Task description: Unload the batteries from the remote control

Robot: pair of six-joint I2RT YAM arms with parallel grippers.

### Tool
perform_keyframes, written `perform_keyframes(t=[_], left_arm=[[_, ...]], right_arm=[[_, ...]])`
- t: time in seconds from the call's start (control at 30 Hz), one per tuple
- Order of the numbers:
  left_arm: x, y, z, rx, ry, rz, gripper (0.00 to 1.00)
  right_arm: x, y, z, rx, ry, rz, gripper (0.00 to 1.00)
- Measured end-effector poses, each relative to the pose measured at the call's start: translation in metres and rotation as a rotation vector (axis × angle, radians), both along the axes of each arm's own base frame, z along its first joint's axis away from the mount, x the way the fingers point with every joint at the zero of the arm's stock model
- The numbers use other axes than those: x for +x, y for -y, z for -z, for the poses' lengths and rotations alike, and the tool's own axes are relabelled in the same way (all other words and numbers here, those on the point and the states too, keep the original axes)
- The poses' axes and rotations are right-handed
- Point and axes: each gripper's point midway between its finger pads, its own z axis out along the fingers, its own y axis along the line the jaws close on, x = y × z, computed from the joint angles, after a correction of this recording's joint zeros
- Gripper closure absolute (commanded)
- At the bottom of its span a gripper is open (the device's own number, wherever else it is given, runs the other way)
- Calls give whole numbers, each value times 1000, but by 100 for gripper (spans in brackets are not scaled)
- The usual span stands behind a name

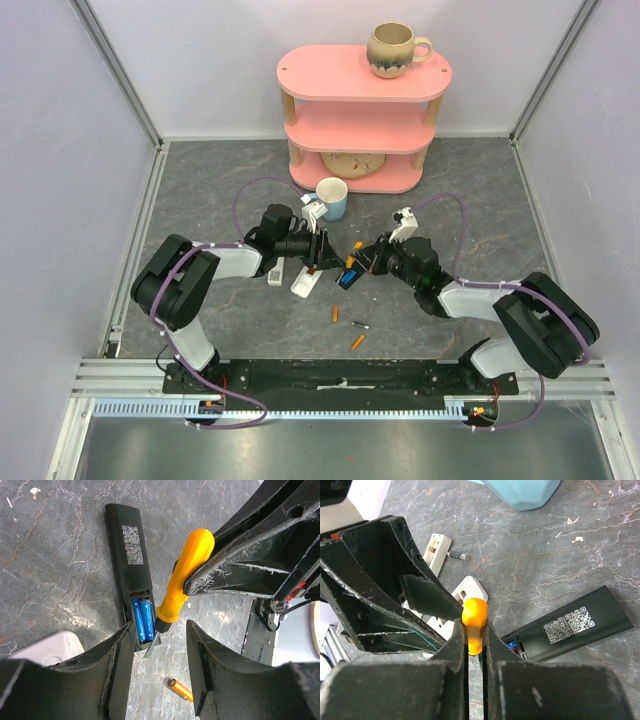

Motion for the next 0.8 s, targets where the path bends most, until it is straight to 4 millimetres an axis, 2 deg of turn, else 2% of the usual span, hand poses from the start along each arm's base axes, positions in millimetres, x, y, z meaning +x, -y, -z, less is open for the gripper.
perform_keyframes(t=[0.4,0.8], left_arm=[[0,0,0,0,0,0,48],[-1,0,0,-2,-1,4,49]], right_arm=[[3,11,-8,-36,29,49,100],[31,46,-15,-99,59,178,100]])
